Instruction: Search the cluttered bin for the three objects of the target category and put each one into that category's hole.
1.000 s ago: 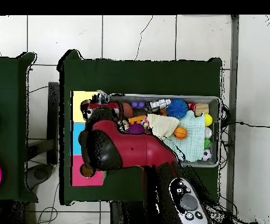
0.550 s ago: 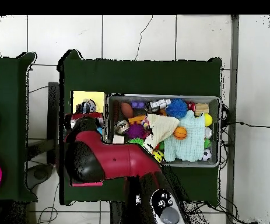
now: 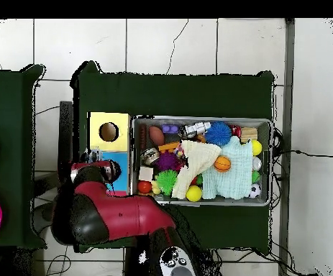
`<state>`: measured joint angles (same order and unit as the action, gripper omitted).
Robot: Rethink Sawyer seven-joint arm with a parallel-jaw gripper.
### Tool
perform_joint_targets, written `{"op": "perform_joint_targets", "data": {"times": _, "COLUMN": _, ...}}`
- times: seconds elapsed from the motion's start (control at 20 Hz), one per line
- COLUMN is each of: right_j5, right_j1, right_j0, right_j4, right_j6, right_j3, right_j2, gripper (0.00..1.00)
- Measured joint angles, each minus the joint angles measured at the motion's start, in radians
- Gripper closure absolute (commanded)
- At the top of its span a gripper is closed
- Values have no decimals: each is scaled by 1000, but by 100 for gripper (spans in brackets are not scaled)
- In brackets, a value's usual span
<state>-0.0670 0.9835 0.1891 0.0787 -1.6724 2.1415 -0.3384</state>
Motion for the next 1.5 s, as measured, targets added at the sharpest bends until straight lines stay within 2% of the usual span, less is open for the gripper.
{"op": "perform_joint_targets", "data": {"times": 0.45, "right_j5": 0, "right_j1": 0, "right_j0": -24, "right_j4": 12, "right_j6": 0, "right_j3": 54, "right_j2": 57, "gripper": 100}}
{"op": "perform_joint_targets", "data": {"times": 0.9, "right_j5": 0, "right_j1": -24, "right_j0": -27, "right_j4": 15, "right_j6": 0, "right_j3": 64, "right_j2": 69, "gripper": 100}}
{"op": "perform_joint_targets", "data": {"times": 1.2, "right_j5": -5, "right_j1": -67, "right_j0": -65, "right_j4": 43, "right_j6": 0, "right_j3": 63, "right_j2": 80, "gripper": 100}}
{"op": "perform_joint_targets", "data": {"times": 1.5, "right_j5": -18, "right_j1": -69, "right_j0": -103, "right_j4": 73, "right_j6": 0, "right_j3": 64, "right_j2": 94, "gripper": 100}}
